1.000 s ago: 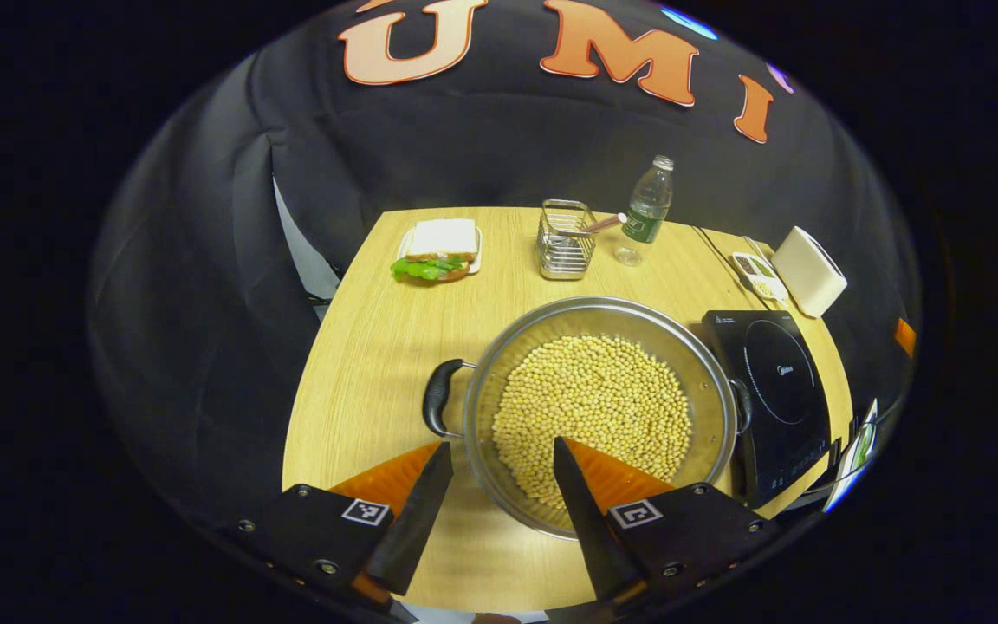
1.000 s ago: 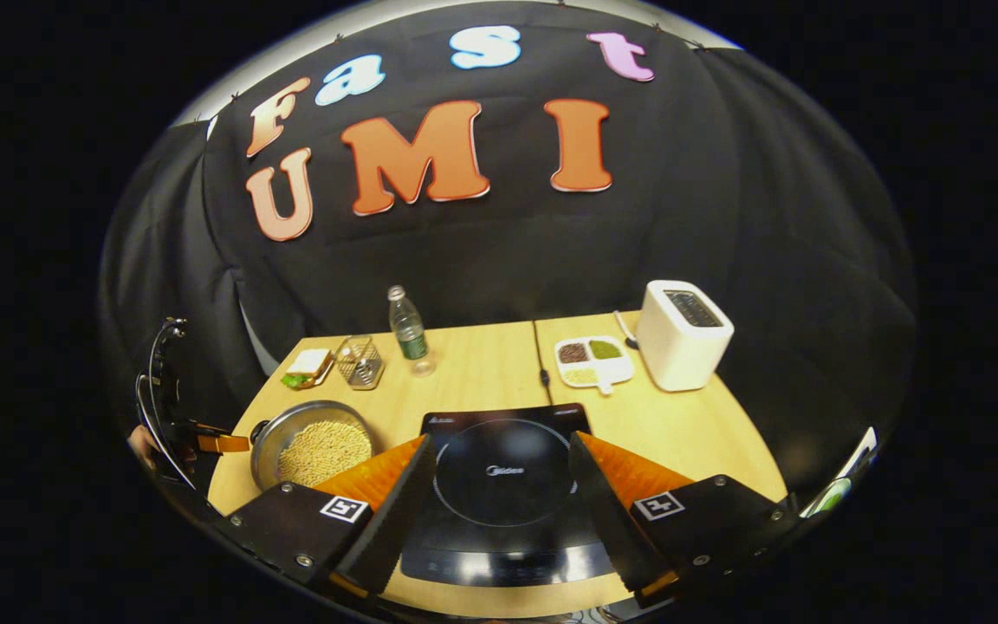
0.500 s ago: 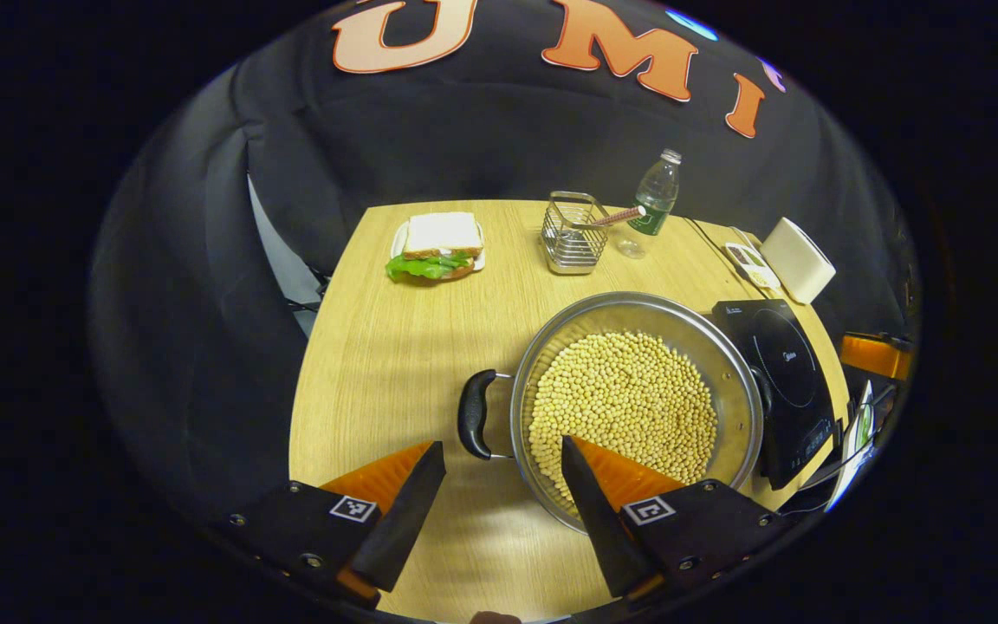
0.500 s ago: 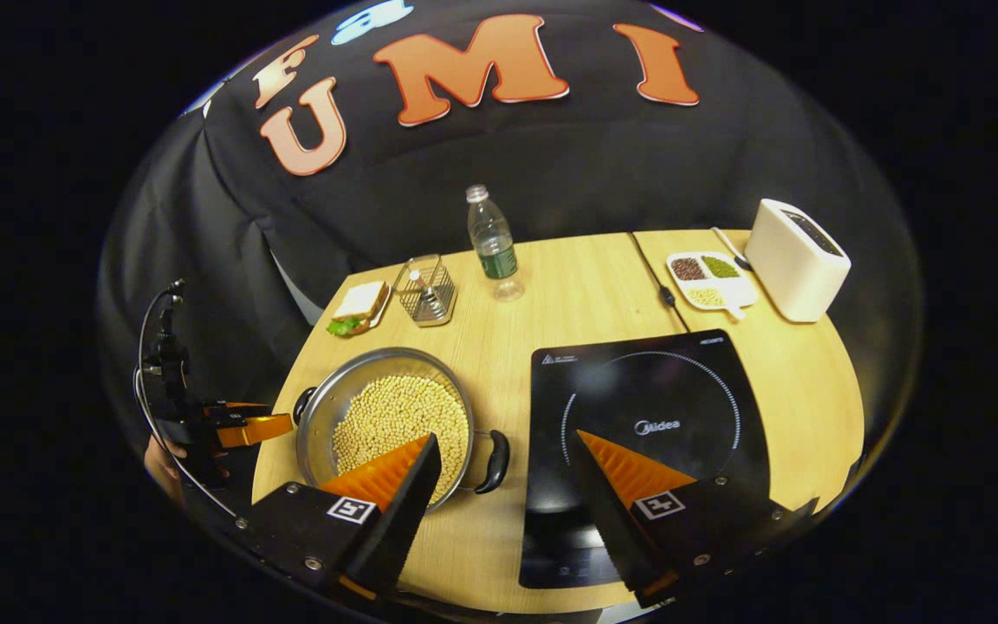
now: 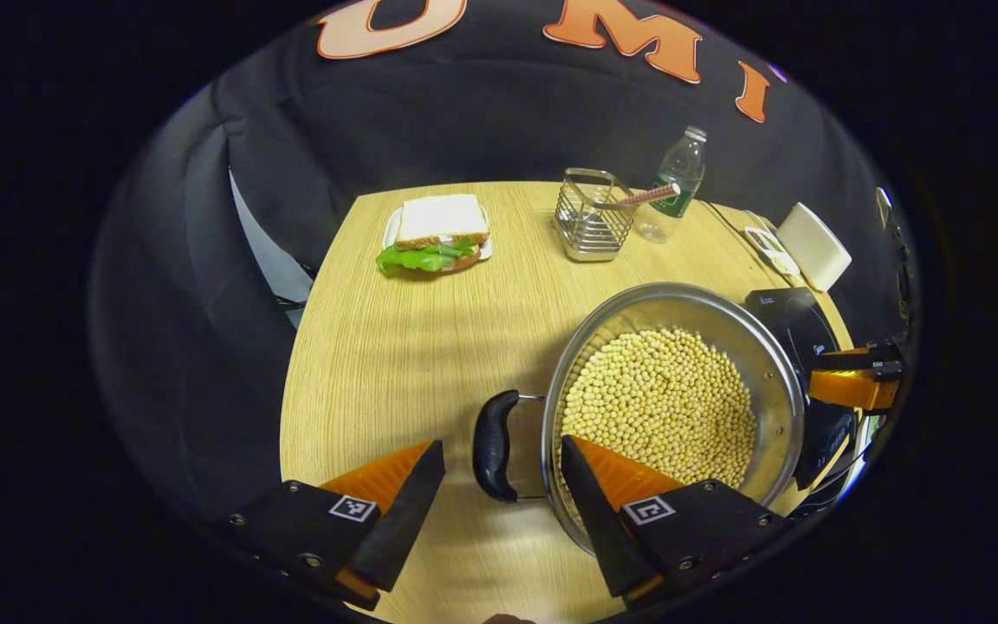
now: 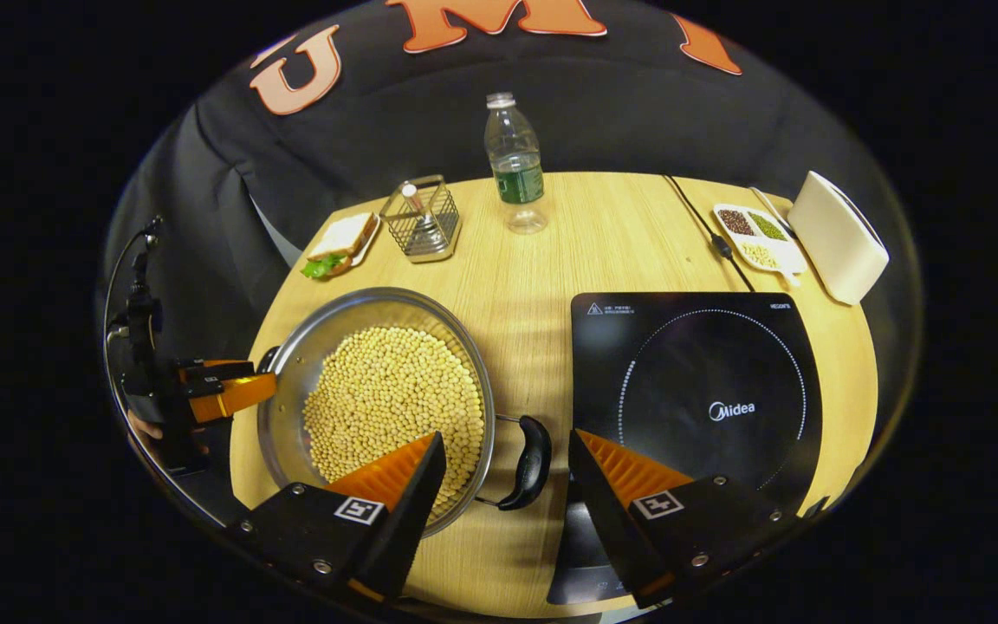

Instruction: First push the handle of the pot to place it horizontally, then grasp the pot with both hands and set it on the induction cooktop.

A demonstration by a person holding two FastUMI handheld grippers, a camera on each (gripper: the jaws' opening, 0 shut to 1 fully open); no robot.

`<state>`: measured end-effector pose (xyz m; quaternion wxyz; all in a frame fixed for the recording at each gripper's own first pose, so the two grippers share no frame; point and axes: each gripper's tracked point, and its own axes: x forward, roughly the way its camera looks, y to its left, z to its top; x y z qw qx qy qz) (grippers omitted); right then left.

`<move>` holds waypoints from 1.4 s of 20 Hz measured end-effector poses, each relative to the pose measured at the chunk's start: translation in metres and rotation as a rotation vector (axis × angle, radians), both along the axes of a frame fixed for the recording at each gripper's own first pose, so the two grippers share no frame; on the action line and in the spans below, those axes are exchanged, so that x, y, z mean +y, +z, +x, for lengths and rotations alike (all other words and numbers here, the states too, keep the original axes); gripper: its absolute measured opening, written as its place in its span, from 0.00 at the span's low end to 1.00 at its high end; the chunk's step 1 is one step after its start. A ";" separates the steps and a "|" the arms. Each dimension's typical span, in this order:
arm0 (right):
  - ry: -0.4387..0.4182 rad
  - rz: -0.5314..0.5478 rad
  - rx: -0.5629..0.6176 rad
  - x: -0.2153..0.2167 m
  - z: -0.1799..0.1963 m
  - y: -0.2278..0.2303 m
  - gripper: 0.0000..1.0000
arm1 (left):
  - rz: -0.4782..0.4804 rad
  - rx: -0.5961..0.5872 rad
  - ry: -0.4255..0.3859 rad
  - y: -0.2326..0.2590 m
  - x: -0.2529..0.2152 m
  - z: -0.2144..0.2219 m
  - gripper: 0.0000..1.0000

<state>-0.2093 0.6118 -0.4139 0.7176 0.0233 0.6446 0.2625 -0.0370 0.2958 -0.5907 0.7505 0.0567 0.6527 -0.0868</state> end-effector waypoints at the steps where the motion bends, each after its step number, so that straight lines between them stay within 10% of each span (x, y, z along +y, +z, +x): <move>1: 0.001 -0.016 0.000 0.000 0.001 -0.005 0.88 | 0.003 0.004 0.001 -0.005 0.001 0.001 0.88; 10: -0.044 -0.068 0.048 0.009 -0.017 -0.041 0.74 | 0.008 0.016 0.007 -0.029 0.002 0.007 0.89; 17: -0.030 -0.083 0.033 0.012 -0.020 -0.052 0.65 | -0.012 -0.019 0.062 -0.035 -0.006 0.006 0.68; 28: 0.026 -0.028 -0.016 0.018 0.003 -0.037 0.52 | 0.035 -0.090 0.111 -0.012 -0.006 0.003 0.61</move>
